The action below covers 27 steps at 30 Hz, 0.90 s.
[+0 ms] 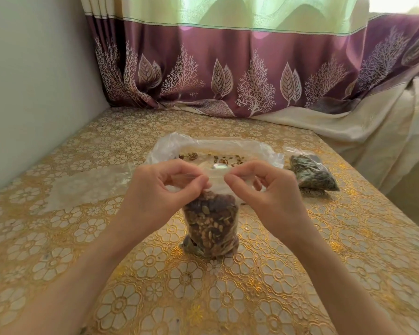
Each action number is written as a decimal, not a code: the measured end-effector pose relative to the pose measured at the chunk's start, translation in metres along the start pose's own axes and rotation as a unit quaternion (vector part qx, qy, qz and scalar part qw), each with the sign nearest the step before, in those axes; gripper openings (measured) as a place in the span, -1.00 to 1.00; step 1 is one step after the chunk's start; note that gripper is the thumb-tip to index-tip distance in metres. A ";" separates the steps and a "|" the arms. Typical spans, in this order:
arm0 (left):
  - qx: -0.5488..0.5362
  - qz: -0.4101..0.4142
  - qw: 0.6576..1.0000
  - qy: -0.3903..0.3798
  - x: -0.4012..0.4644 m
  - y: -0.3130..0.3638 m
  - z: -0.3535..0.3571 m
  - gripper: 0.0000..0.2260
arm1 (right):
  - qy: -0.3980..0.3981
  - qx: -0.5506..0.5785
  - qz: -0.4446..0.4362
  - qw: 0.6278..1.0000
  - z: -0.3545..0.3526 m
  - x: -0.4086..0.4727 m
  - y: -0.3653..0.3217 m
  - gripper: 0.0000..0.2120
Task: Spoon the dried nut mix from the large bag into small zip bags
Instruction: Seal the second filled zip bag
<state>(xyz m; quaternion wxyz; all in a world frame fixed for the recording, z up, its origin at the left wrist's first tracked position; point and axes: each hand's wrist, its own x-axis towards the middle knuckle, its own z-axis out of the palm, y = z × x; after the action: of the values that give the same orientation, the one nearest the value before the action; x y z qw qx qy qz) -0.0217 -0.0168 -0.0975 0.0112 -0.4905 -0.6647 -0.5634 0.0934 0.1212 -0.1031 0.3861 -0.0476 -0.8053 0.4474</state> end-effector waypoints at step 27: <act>-0.162 -0.216 0.948 -0.171 0.000 -0.048 -0.002 -0.52 | 0.146 0.137 0.177 0.964 0.000 0.000 0.040 -0.96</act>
<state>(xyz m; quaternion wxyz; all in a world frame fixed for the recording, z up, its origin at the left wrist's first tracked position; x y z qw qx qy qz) -0.0545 -0.0127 -0.1319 -0.3039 -0.4197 -0.6463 -0.5602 0.0820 0.1450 -0.1334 0.4170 -0.2006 -0.6499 0.6029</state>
